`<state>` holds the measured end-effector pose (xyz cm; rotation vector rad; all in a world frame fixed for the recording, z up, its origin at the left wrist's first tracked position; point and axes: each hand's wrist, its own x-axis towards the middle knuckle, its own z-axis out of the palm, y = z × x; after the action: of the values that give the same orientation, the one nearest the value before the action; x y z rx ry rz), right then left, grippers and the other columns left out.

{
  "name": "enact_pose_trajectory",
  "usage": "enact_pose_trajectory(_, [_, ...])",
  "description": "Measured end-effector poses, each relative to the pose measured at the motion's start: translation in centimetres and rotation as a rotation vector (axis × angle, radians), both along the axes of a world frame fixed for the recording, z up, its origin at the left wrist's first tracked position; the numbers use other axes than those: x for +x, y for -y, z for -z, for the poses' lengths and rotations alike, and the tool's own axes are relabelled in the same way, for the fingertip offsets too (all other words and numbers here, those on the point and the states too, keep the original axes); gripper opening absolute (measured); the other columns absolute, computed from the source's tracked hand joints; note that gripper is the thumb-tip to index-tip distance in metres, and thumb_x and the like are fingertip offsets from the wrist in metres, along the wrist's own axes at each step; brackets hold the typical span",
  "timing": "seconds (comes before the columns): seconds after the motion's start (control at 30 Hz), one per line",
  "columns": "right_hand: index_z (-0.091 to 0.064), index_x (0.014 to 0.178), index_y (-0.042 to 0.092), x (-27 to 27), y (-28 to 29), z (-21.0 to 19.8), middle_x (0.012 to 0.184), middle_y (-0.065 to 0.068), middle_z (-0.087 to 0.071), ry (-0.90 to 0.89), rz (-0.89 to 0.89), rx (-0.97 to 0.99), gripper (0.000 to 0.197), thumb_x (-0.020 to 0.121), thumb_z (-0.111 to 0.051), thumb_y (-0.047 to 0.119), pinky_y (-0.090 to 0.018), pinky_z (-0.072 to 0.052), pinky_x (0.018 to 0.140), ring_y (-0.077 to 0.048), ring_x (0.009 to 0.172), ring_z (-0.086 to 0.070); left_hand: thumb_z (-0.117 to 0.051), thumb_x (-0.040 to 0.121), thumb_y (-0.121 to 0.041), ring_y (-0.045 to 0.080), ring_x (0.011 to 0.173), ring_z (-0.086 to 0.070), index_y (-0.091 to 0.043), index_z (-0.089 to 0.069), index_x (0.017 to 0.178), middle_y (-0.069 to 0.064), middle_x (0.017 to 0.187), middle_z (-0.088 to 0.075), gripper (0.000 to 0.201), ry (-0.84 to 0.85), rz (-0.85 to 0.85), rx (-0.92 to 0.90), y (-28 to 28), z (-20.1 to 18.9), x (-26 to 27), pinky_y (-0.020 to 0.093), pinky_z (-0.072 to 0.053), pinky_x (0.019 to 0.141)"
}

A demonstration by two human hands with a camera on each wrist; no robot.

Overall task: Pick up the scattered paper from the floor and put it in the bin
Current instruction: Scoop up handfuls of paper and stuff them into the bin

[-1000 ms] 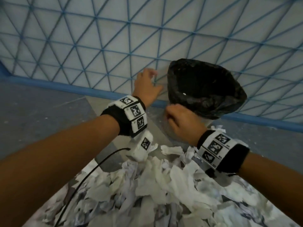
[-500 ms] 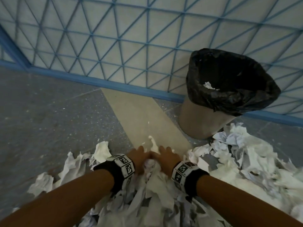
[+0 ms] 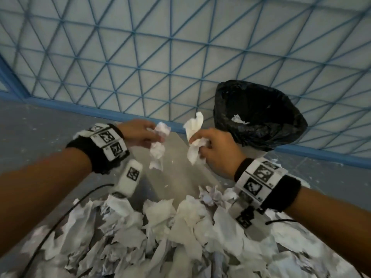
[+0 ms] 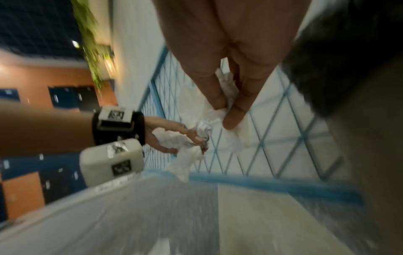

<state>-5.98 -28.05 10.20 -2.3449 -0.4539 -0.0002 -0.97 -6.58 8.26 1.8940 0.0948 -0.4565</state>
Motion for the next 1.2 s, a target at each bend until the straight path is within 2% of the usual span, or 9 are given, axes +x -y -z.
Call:
enact_pose_trajectory(0.27, [-0.065,0.100,0.007,6.0,7.6,-8.2,0.086,-0.005,-0.061,0.400,0.457,0.387,0.032,0.071,-0.056,-0.004,-0.011,-0.051,0.064,0.014,0.061,-0.056,-0.066,0.080,-0.001,0.012,0.058,-0.061,-0.010,-0.055,0.081,0.008,0.070,-0.060,0.014,0.479,-0.289,-0.594,11.7,-10.3,4.7,0.021,-0.056,0.051])
enact_pose_trajectory(0.4, [-0.057,0.117,0.010,7.9,9.9,-5.8,0.110,-0.010,-0.063,0.146,0.494,0.230,0.047,0.072,-0.061,0.018,-0.030,-0.052,0.091,-0.021,0.101,-0.060,-0.070,0.075,-0.014,0.031,0.100,-0.063,-0.007,-0.053,0.104,0.024,0.112,-0.060,0.034,0.604,-0.402,-0.377,18.7,-8.9,5.3,0.028,-0.050,0.084])
enact_pose_trajectory(0.5, [-0.048,0.131,0.011,8.0,11.3,-4.0,0.116,-0.009,-0.058,-0.030,0.431,0.137,0.050,0.082,-0.059,0.005,-0.008,-0.050,0.076,-0.016,0.102,-0.053,-0.063,0.083,-0.011,0.029,0.112,-0.054,-0.002,-0.044,0.123,0.019,0.132,-0.043,0.045,0.593,-0.161,-0.056,20.9,-6.3,5.1,0.018,-0.038,0.089])
enact_pose_trajectory(0.57, [-0.039,0.136,0.009,7.6,11.7,-3.8,0.125,-0.013,-0.055,-0.030,0.408,0.110,0.061,0.079,-0.058,-0.001,-0.029,-0.048,0.097,-0.019,0.110,-0.052,-0.065,0.081,-0.010,0.025,0.119,-0.050,-0.007,-0.042,0.129,0.016,0.139,-0.036,0.053,0.640,0.006,0.110,20.5,-5.4,5.1,0.010,-0.033,0.089])
enact_pose_trajectory(0.7, [-0.037,0.133,0.012,6.4,10.7,-4.1,0.137,-0.016,-0.043,0.187,0.530,0.077,0.062,0.075,-0.054,-0.004,-0.033,-0.036,0.106,-0.027,0.127,-0.042,-0.069,0.078,-0.022,0.026,0.138,-0.032,-0.023,-0.027,0.144,0.014,0.152,-0.027,0.079,0.603,0.185,0.268,17.7,-6.0,5.7,0.029,-0.031,0.112])
enact_pose_trajectory(0.8, [-0.047,0.120,0.005,4.2,7.3,-4.1,0.129,-0.018,-0.045,0.452,0.459,0.117,0.056,0.064,-0.046,-0.003,-0.022,-0.026,0.096,-0.031,0.122,-0.040,-0.065,0.084,-0.021,0.026,0.123,-0.048,-0.028,-0.020,0.147,0.011,0.150,-0.030,0.078,0.518,0.198,0.092,15.7,-6.6,4.7,0.048,-0.053,0.093])
enact_pose_trajectory(0.93, [-0.054,0.106,0.000,1.4,2.4,-2.1,0.119,-0.022,-0.050,0.636,0.188,0.067,0.049,0.058,-0.046,0.000,-0.019,-0.022,0.101,-0.027,0.115,-0.038,-0.060,0.085,-0.011,0.033,0.121,-0.053,-0.021,-0.031,0.144,0.008,0.147,-0.039,0.066,0.670,0.047,0.034,11.8,-6.8,2.7,0.039,-0.051,0.097])
enact_pose_trajectory(1.07, [-0.058,0.102,0.008,-1.3,-1.7,4.7,0.111,-0.016,-0.053,0.246,-0.207,-0.166,0.035,0.070,-0.043,0.005,-0.030,-0.034,0.093,-0.023,0.106,-0.040,-0.063,0.082,-0.016,0.030,0.118,-0.054,-0.014,-0.053,0.128,0.010,0.136,-0.053,0.048,0.503,-0.018,0.372,4.2,-2.1,0.7,0.027,-0.042,0.094])
enact_pose_trajectory(1.2, [-0.035,0.137,0.028,-3.0,-4.7,12.3,0.148,-0.013,-0.023,-0.412,-0.425,-0.578,0.051,0.089,-0.053,0.029,-0.046,-0.027,0.112,-0.036,0.136,-0.021,-0.064,0.085,-0.024,0.032,0.136,-0.035,-0.022,-0.042,0.138,0.021,0.148,-0.032,0.058,-0.001,0.201,0.857,-4.6,6.5,-4.3,0.035,-0.032,0.111])
